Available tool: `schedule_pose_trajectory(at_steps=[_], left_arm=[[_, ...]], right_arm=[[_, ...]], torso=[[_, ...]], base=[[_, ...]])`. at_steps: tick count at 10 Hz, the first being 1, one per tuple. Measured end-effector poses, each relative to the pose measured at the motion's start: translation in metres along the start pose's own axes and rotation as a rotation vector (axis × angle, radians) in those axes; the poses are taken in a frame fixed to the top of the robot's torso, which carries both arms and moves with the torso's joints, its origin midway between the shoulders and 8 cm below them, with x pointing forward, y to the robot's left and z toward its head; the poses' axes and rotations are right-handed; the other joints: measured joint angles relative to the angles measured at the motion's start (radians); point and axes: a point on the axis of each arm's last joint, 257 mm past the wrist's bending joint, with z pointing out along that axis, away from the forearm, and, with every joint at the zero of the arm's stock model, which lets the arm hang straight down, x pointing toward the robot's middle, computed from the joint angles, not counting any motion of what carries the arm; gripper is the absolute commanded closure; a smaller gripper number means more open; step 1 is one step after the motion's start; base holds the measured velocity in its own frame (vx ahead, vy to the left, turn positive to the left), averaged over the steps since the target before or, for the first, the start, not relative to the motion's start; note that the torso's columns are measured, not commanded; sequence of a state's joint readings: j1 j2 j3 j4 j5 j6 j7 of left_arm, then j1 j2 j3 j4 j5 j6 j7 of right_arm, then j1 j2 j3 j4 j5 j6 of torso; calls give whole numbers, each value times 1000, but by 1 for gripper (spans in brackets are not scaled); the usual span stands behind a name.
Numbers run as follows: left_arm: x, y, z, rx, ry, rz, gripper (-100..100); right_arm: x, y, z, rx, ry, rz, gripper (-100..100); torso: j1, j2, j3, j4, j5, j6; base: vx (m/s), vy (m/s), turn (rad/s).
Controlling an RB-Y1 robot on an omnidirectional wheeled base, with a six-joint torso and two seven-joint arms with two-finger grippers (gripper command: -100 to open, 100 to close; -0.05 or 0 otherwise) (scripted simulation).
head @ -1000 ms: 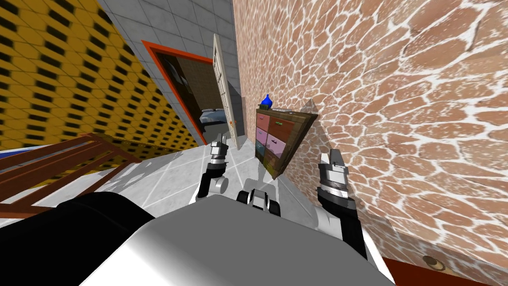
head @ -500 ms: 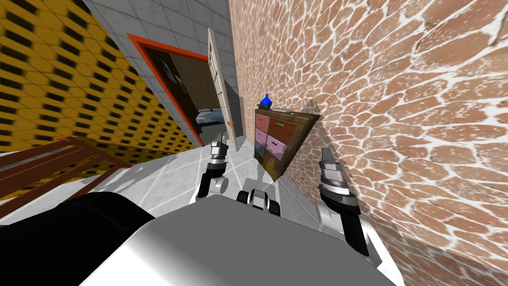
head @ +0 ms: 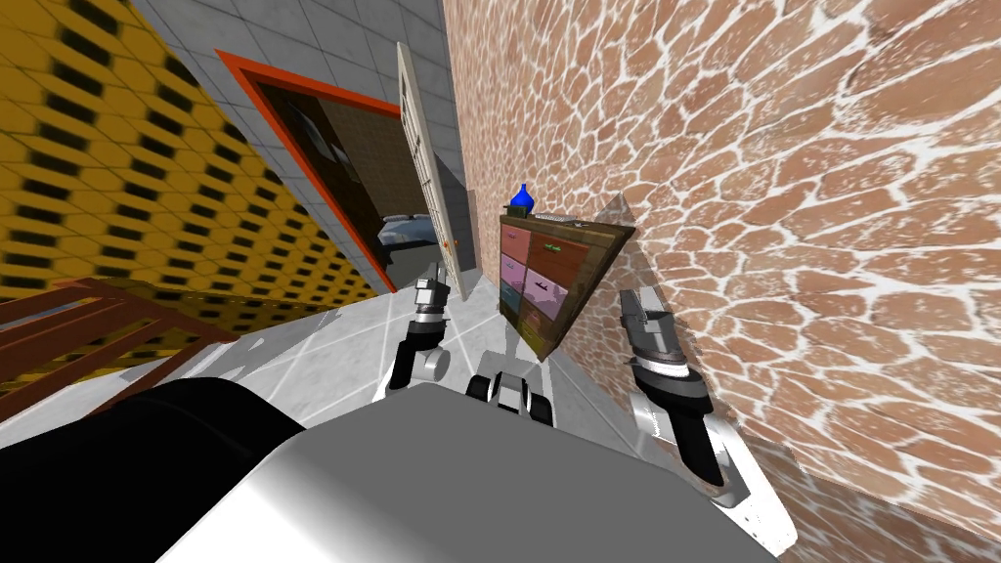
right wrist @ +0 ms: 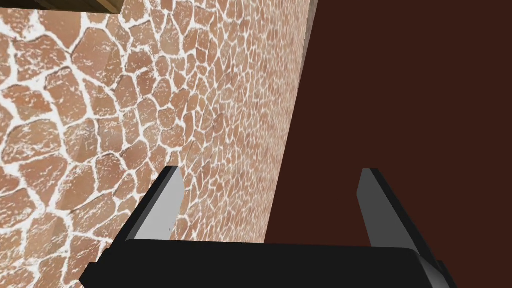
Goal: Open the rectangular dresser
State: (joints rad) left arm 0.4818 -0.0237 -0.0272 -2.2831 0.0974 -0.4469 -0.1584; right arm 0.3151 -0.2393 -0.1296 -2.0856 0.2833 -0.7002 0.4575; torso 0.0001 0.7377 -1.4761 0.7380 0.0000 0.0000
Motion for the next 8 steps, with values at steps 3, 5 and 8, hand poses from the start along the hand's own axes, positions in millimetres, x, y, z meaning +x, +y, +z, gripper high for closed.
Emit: schedule_pose_trajectory(at_steps=[3, 5, 8], left_arm=[[0, 0, 0, 0, 0, 0, 0], [0, 0, 0, 0, 0, 0, 0], [0, 0, 0, 0, 0, 0, 0]], right_arm=[[3, 6, 5, -78, 16, -149, -100], [5, 10, 7, -123, 23, -239, -100], [10, 14, 11, -208, 37, -395, -100]], torso=[[1, -1, -1, 0, 0, 0], [0, 1, 0, 0, 0, 0], [0, 1, 1, 0, 0, 0]], base=[[77, 58, -59], [87, 59, -63], [86, 56, -60]])
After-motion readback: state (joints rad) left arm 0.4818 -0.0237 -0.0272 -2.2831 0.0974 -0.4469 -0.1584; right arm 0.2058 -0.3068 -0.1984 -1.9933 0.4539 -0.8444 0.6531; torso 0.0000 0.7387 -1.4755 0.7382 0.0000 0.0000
